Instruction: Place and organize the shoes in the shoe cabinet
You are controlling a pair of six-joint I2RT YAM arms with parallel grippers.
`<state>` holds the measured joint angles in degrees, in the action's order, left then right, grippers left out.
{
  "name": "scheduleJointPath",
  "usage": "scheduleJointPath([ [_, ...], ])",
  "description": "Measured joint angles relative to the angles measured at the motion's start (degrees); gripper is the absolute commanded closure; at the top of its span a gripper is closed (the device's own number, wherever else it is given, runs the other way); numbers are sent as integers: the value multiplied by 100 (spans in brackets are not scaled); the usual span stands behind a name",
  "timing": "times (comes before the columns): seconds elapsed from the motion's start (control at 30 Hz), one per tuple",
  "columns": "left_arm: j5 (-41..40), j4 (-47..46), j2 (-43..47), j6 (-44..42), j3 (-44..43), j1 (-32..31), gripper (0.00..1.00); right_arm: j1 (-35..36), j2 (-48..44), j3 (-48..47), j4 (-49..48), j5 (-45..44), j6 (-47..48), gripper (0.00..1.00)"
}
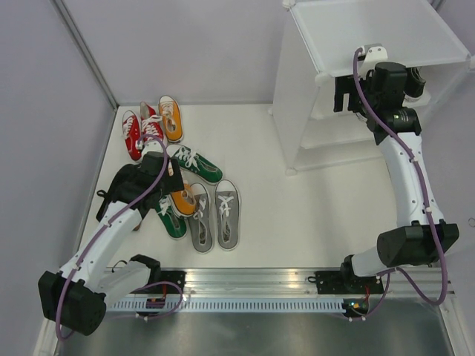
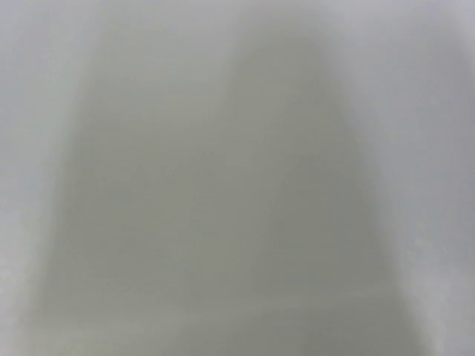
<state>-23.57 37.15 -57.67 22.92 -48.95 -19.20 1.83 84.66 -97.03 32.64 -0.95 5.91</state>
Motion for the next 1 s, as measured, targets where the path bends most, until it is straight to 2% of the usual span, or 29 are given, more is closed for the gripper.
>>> scheduleJointPath([
  [0.2, 17, 0, 13, 0, 0, 0, 3, -22, -13, 214, -448, 98, -98, 7],
  [0.4, 24, 0, 22, 0, 0, 0, 3, -79, -382, 1327, -1969, 173, -9, 7],
  [0.53, 24, 0, 26, -2, 0, 0, 2, -98, -498, 1703, -2857, 289, 85, 6],
  [0.73, 24, 0, 26, -4, 0, 0, 2, -120, -737, 2409, -3792, 380, 264, 5],
  [1.0, 24, 0, 26, -7, 0, 0, 2, -142, -1014, 2590, -4181, 634, 262, 4],
])
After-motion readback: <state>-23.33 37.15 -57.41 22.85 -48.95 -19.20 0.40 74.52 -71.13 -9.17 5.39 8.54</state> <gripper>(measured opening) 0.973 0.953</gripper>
